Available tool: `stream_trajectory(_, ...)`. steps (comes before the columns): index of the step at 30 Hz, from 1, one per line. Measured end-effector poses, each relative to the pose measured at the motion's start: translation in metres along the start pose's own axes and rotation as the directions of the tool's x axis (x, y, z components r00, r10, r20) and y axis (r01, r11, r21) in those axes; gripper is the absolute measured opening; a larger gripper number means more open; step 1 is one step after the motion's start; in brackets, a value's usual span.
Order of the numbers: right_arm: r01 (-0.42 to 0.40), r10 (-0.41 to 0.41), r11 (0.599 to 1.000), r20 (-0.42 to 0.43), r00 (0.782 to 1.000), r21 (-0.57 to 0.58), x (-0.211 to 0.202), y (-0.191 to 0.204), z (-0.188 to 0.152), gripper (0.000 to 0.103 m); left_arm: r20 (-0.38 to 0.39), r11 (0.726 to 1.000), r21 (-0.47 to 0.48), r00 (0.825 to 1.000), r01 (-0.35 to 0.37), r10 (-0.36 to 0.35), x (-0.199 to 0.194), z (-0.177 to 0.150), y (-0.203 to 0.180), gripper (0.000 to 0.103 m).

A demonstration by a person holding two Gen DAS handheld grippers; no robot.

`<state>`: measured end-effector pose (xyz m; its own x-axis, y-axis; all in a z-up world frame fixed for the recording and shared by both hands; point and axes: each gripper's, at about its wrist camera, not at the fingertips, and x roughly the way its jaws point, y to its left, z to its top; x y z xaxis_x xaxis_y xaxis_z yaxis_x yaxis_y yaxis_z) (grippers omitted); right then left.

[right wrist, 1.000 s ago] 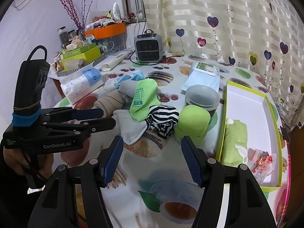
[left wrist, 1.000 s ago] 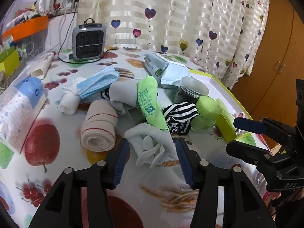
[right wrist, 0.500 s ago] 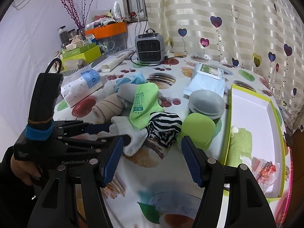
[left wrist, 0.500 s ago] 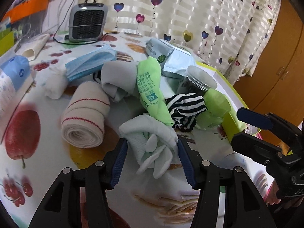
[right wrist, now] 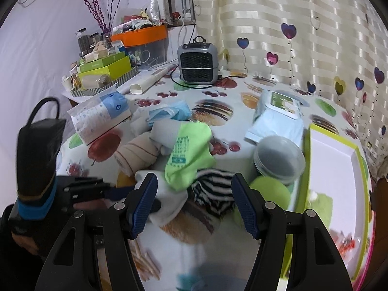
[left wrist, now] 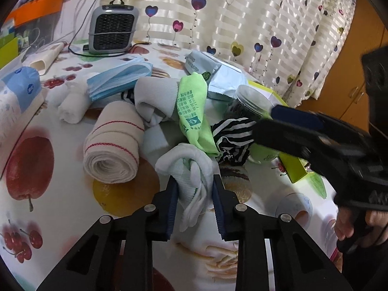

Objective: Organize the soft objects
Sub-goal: 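Grasp the white sock with the left gripper while the right gripper grasps the green sock, then lift the white sock and green sock and carry both toward the white box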

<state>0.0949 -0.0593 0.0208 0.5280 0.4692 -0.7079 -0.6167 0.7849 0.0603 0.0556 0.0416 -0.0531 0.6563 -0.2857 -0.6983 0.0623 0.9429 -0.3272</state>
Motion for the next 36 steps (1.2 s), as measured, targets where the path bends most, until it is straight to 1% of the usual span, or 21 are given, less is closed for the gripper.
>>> stream_trajectory(7, -0.056, 0.057, 0.998, -0.049, 0.997, 0.018, 0.036, 0.007, 0.017, 0.064, 0.006, 1.000, -0.015, 1.000, -0.001, 0.002, -0.008, -0.005, 0.008, 0.025)
stream_trajectory(15, -0.012, 0.010, 1.000, -0.148, 0.989, -0.008, 0.074, 0.008, 0.025, 0.064, 0.011, 1.000, -0.030, 1.000, -0.001, 0.001, -0.012, -0.006, 0.018, 0.025)
stream_trajectory(17, -0.001, -0.003, 1.000, -0.157, 0.988, -0.022, 0.078, 0.009, 0.025, 0.054, 0.011, 1.000, -0.031, 1.000, 0.004, -0.003, -0.012, -0.006, 0.019, 0.025)
stream_trajectory(18, 0.001, -0.005, 1.000, -0.164, 0.986, -0.024, 0.080, 0.009, 0.025, 0.044, 0.011, 1.000, -0.030, 1.000, 0.006, -0.006, -0.012, -0.007, 0.019, 0.025)
stream_trajectory(19, 0.000, -0.004, 1.000, -0.168, 0.986, -0.025, 0.080, 0.009, 0.024, 0.041, 0.011, 1.000, -0.030, 1.000, 0.008, -0.007, -0.012, -0.007, 0.019, 0.025)
stream_trajectory(24, 0.008, -0.016, 0.999, -0.161, 0.987, -0.052, 0.075, 0.012, 0.024, 0.033, 0.011, 0.999, -0.032, 1.000, 0.011, -0.011, -0.013, -0.007, 0.020, 0.026)
stream_trajectory(25, 0.007, -0.016, 0.999, -0.159, 0.987, -0.054, 0.074, 0.012, 0.023, 0.030, 0.011, 0.999, -0.031, 1.000, 0.011, -0.010, -0.013, -0.007, 0.020, 0.026)
stream_trajectory(28, 0.000, -0.009, 0.998, -0.149, 0.989, -0.056, 0.068, 0.014, 0.022, 0.025, 0.012, 0.999, -0.033, 1.000, 0.010, -0.010, -0.013, -0.006, 0.020, 0.026)
stream_trajectory(30, -0.008, 0.000, 0.999, -0.142, 0.990, -0.052, 0.064, 0.014, 0.021, 0.023, 0.014, 0.999, -0.035, 1.000, 0.006, -0.006, -0.013, -0.006, 0.021, 0.026)
stream_trajectory(32, -0.014, 0.006, 0.998, -0.140, 0.990, -0.056, 0.062, 0.015, 0.020, 0.018, 0.015, 0.999, -0.037, 1.000, 0.004, -0.004, -0.014, -0.007, 0.021, 0.026)
stream_trajectory(33, -0.017, 0.010, 0.998, -0.139, 0.990, -0.056, 0.061, 0.015, 0.020, 0.015, 0.015, 0.999, -0.038, 1.000, 0.004, -0.003, -0.014, -0.007, 0.020, 0.026)
stream_trajectory(35, -0.022, 0.015, 0.998, -0.135, 0.991, -0.054, 0.061, 0.015, 0.019, 0.012, 0.016, 0.999, -0.038, 1.000, 0.002, -0.002, -0.015, -0.008, 0.020, 0.026)
stream_trajectory(36, -0.025, 0.017, 0.998, -0.133, 0.991, -0.053, 0.061, 0.015, 0.019, 0.009, 0.016, 0.999, -0.040, 1.000, 0.002, -0.001, -0.015, -0.008, 0.020, 0.026)
